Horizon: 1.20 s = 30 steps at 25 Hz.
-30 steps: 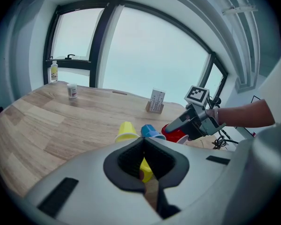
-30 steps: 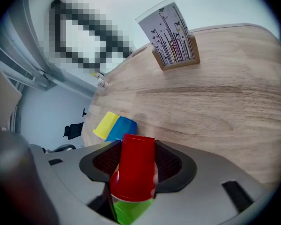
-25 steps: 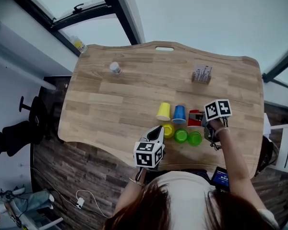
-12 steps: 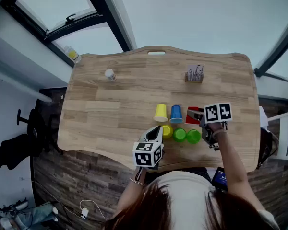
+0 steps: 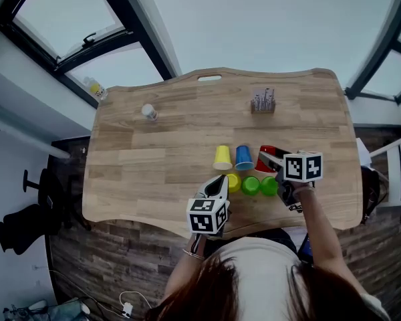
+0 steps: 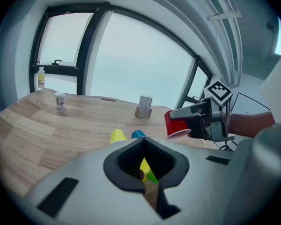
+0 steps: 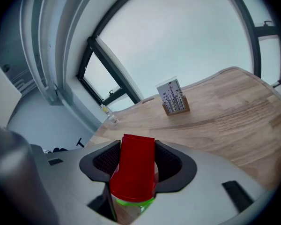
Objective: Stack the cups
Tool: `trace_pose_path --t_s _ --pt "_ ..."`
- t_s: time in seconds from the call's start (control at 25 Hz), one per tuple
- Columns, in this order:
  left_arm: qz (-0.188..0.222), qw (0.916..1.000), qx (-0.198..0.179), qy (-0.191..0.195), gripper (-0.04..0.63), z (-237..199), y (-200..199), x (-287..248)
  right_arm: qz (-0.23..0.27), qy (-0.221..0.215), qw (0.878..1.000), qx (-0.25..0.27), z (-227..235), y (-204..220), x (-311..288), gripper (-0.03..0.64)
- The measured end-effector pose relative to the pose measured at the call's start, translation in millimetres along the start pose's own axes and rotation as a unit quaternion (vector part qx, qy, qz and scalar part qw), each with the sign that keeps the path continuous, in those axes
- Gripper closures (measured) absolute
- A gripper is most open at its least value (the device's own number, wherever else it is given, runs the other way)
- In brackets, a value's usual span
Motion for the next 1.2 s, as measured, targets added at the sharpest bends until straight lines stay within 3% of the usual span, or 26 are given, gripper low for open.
trace_pose_path --t_s 0.32,0.72,1.2 --pt "0.000 0.9996 -0.018 0.022 0.577 0 -1 8 0.072 0.026 0.995 0.060 -24 9 19 0.362" --pt "0.000 0.9976 -0.050 0.048 0.577 -2 -5 18 0.127 0.067 0.983 0.111 -44 28 30 0.362" --pt "-0.001 0.9942 -0.079 0.073 0.576 -4 -4 30 0.174 0.135 0.954 0.202 -61 55 34 0.362"
Point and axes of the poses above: the fingertips, and each gripper's own axes: x backward along the fingers, z to its right, y out of its underside, the point moved 7 cm from there along x, backward along the fingers, and after that the axes turned 3 degrees about x, right-handed, at the moved point
